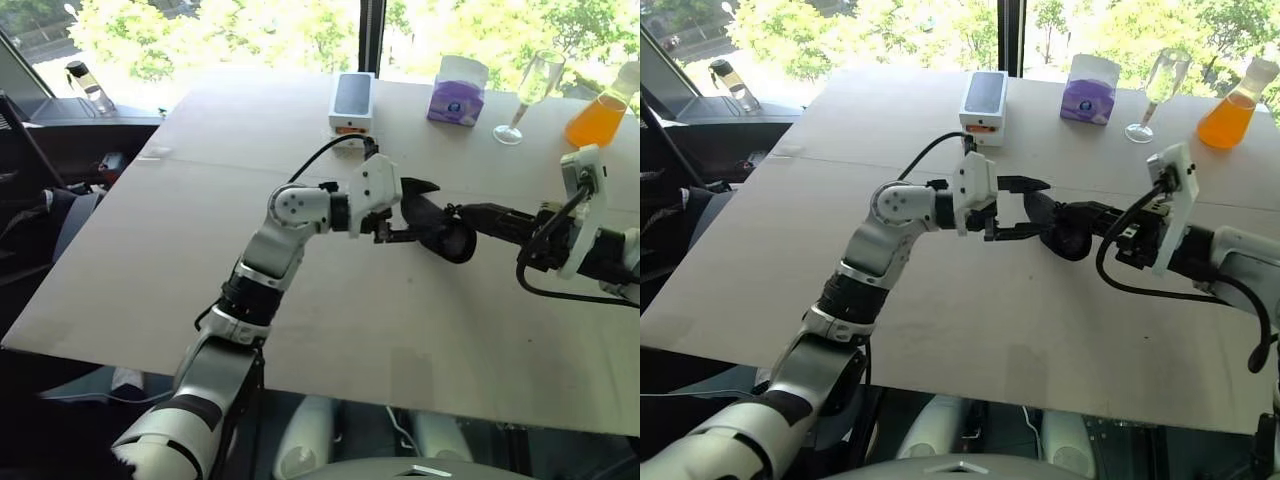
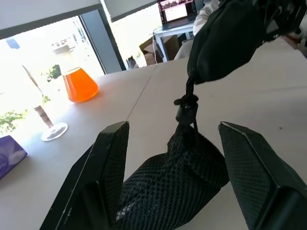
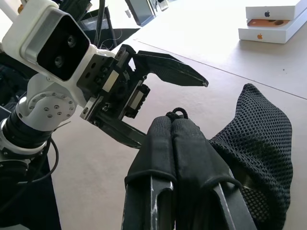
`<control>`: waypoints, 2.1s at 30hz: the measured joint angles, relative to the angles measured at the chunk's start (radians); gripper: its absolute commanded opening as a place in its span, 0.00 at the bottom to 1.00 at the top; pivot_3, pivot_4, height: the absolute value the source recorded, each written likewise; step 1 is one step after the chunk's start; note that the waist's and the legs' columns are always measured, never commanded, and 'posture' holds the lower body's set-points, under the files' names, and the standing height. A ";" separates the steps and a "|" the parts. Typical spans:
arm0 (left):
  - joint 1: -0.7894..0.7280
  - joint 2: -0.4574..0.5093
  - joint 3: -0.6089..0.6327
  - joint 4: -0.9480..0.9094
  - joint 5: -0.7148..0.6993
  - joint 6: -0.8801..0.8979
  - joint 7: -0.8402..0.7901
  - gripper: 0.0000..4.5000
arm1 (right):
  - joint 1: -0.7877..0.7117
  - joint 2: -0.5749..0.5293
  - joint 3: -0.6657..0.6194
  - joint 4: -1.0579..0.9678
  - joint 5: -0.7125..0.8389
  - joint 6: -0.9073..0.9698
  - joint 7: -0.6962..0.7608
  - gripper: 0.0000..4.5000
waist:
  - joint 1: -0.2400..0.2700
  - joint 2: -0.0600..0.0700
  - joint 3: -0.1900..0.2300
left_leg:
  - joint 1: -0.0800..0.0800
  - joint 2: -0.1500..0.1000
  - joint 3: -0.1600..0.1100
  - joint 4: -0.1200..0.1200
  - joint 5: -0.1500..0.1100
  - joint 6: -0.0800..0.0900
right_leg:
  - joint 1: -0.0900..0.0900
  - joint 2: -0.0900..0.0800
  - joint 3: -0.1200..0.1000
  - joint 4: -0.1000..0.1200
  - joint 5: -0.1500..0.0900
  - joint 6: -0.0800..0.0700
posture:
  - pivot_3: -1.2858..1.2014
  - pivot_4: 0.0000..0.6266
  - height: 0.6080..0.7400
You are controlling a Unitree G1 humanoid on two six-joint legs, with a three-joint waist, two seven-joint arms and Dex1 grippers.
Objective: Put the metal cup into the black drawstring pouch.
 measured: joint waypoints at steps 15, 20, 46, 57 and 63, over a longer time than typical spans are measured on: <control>-0.003 -0.028 -0.012 -0.011 -0.007 0.029 0.014 0.41 | -0.010 -0.019 0.040 0.004 0.020 -0.009 -0.024 0.00 | -0.001 0.000 0.000 | 0.000 0.000 0.000 0.000 0.000 0.000 | 0.000 0.001 0.000 0.001 0.000 0.001 | 0.52 0.24 1.00; -0.003 -0.028 -0.013 -0.011 -0.007 0.029 0.012 0.00 | -0.011 -0.019 0.040 0.004 0.023 -0.014 -0.030 0.00 | -0.001 0.000 0.000 | 0.000 0.000 0.000 0.000 0.000 0.000 | 0.000 0.002 0.000 0.000 0.000 0.001 | 0.52 0.24 1.00; -0.015 -0.049 -0.030 0.013 0.014 0.008 0.051 0.52 | -0.010 -0.020 0.043 0.002 0.069 -0.050 -0.062 0.00 | -0.001 0.000 0.000 | 0.000 0.000 0.000 0.001 0.000 0.000 | 0.000 0.002 0.000 0.001 0.001 0.001 | 0.52 0.24 1.00; -0.016 -0.050 -0.030 0.022 0.014 -0.010 0.050 0.01 | -0.010 -0.020 0.047 0.002 0.067 -0.051 -0.061 0.00 | -0.001 0.000 0.000 | 0.001 0.000 0.000 0.001 0.000 0.000 | 0.000 0.002 0.000 0.001 0.001 0.001 | 0.52 0.24 1.00; -0.022 -0.056 -0.032 0.090 0.031 -0.025 0.059 0.01 | -0.061 0.039 0.047 0.025 0.136 -0.107 -0.103 0.00 | -0.002 0.000 0.000 | 0.001 0.000 0.001 0.001 0.000 0.000 | 0.001 0.002 0.002 0.002 0.001 0.001 | 0.52 0.24 1.00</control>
